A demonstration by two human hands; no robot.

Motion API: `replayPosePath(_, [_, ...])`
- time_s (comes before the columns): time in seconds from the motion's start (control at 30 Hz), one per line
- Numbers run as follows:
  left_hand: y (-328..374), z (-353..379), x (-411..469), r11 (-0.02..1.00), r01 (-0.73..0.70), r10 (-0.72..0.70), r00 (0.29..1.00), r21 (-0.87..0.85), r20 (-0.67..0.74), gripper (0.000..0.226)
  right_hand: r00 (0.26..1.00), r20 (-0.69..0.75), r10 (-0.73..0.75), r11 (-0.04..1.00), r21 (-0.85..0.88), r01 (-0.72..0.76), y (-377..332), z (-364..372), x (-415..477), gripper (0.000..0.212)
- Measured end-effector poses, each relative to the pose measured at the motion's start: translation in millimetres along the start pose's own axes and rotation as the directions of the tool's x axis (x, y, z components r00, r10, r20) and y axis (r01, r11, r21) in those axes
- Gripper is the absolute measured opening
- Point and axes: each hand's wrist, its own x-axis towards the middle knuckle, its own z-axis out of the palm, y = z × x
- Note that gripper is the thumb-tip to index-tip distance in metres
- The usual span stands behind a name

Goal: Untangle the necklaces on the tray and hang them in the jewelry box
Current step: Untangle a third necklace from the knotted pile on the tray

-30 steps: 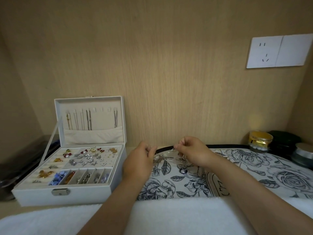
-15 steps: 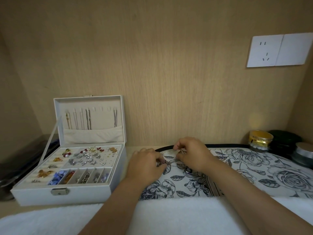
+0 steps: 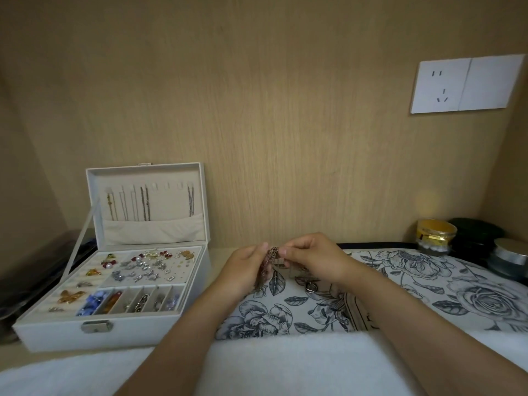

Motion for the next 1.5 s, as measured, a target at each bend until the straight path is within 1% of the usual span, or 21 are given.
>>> replayPosePath(0.07, [2, 0, 0, 0.999, 0.008, -0.008, 1.000, -0.047, 0.009, 0.041, 0.999, 0.029, 0.032, 0.997, 0.063, -0.034, -4, 0, 0, 0.027])
replayPosePath(0.13, [1, 1, 3, 0.996, 0.001, -0.001, 1.000, -0.094, 0.000, 0.033, 0.998, 0.047, 0.048, 0.993, 0.106, -0.053, -6, 1, 1, 0.036])
replayPosePath(0.23, [-1, -3, 5, 0.990, -0.014, 0.017, 1.000, -0.141, 0.020, 0.025, 0.996, -0.021, 0.084, 0.990, 0.117, -0.081, -10, -2, 2, 0.044])
replayPosePath(0.3, [-2, -7, 4, 0.996, -0.060, 0.062, 0.998, -0.067, 0.025, 0.020, 0.994, -0.069, 0.080, 0.996, 0.049, -0.077, -10, -7, -1, 0.043])
replayPosePath(0.37, [-3, -8, 4, 0.995, -0.101, 0.101, 0.995, 0.020, -0.001, 0.013, 0.996, -0.073, 0.054, 0.997, -0.047, -0.057, -9, -10, -6, 0.038])
replayPosePath(0.47, [-7, -5, 5, 0.985, -0.133, 0.139, 0.989, 0.109, -0.049, 0.018, 0.998, -0.039, 0.045, 0.996, -0.070, -0.047, -9, -12, -10, 0.029])
replayPosePath(0.63, [-10, 5, 2, 0.991, -0.096, 0.106, 0.989, 0.098, -0.107, 0.028, 0.999, -0.043, 0.023, 0.996, -0.088, -0.027, -4, -10, -7, 0.028])
replayPosePath(0.67, [-10, 7, 0, 0.988, -0.096, 0.111, 0.986, 0.125, -0.123, 0.028, 0.999, -0.038, 0.029, 0.995, -0.089, -0.033, -4, -8, -7, 0.029])
replayPosePath(0.7, [-10, 8, -2, 0.974, -0.107, 0.137, 0.980, 0.201, -0.146, 0.026, 0.999, -0.029, 0.041, 0.995, -0.088, -0.043, -4, -7, -7, 0.030])
replayPosePath(0.77, [-11, 9, -3, 0.878, -0.163, 0.273, 0.943, 0.451, -0.191, 0.016, 0.999, -0.018, 0.046, 0.995, -0.088, -0.047, -4, -4, -7, 0.031])
replayPosePath(0.8, [-10, 9, -4, 0.823, -0.211, 0.359, 0.913, 0.527, -0.195, 0.010, 0.999, -0.021, 0.050, 0.995, -0.081, -0.052, -4, -3, -7, 0.031])
replayPosePath(0.83, [-10, 8, -4, 0.794, -0.269, 0.429, 0.884, 0.546, -0.188, 0.007, 0.998, -0.030, 0.056, 0.996, -0.073, -0.058, -4, -2, -7, 0.032])
replayPosePath(0.87, [-9, 9, -4, 0.796, -0.313, 0.458, 0.871, 0.518, -0.178, 0.009, 0.998, -0.033, 0.057, 0.996, -0.060, -0.059, -4, -2, -7, 0.033])
replayPosePath(0.93, [-7, 11, -7, 0.883, -0.321, 0.389, 0.908, 0.342, -0.153, 0.012, 0.998, -0.042, 0.054, 0.998, -0.027, -0.055, -2, -4, -5, 0.035])
replayPosePath(0.97, [-6, 13, -8, 0.922, -0.290, 0.330, 0.935, 0.256, -0.129, 0.009, 0.997, -0.046, 0.057, 0.998, -0.022, -0.058, -1, -4, -4, 0.035])
replayPosePath(1.03, [-7, 15, -8, 0.956, -0.246, 0.263, 0.959, 0.157, -0.101, 0.004, 0.998, -0.037, 0.051, 0.998, -0.040, -0.053, 0, -6, -4, 0.034])
replayPosePath(1.1, [-10, 13, -5, 0.974, -0.213, 0.219, 0.972, 0.072, -0.081, 0.010, 0.998, -0.020, 0.061, 0.996, -0.069, -0.062, 2, -8, -3, 0.031])
replayPosePath(1.17, [-10, 9, -3, 0.988, -0.155, 0.154, 0.985, -0.006, -0.079, 0.013, 0.997, -0.021, 0.074, 0.996, -0.054, -0.075, 2, -13, -3, 0.024])
replayPosePath(1.37, [-7, 10, -2, 0.995, -0.074, 0.070, 0.995, -0.063, -0.065, 0.018, 0.998, 0.025, 0.060, 0.998, 0.006, -0.060, 0, -14, -5, 0.015])
replayPosePath(1.43, [-8, 10, -3, 0.994, -0.097, 0.094, 0.994, -0.049, -0.048, 0.015, 0.994, 0.070, 0.088, 0.996, 0.027, -0.090, 0, -14, -5, 0.015])
replayPosePath(1.5, [-12, 7, -2, 0.986, -0.159, 0.160, 0.987, 0.039, -0.026, 0.016, 0.989, 0.102, 0.103, 0.992, 0.062, -0.110, 0, -15, -6, 0.017])
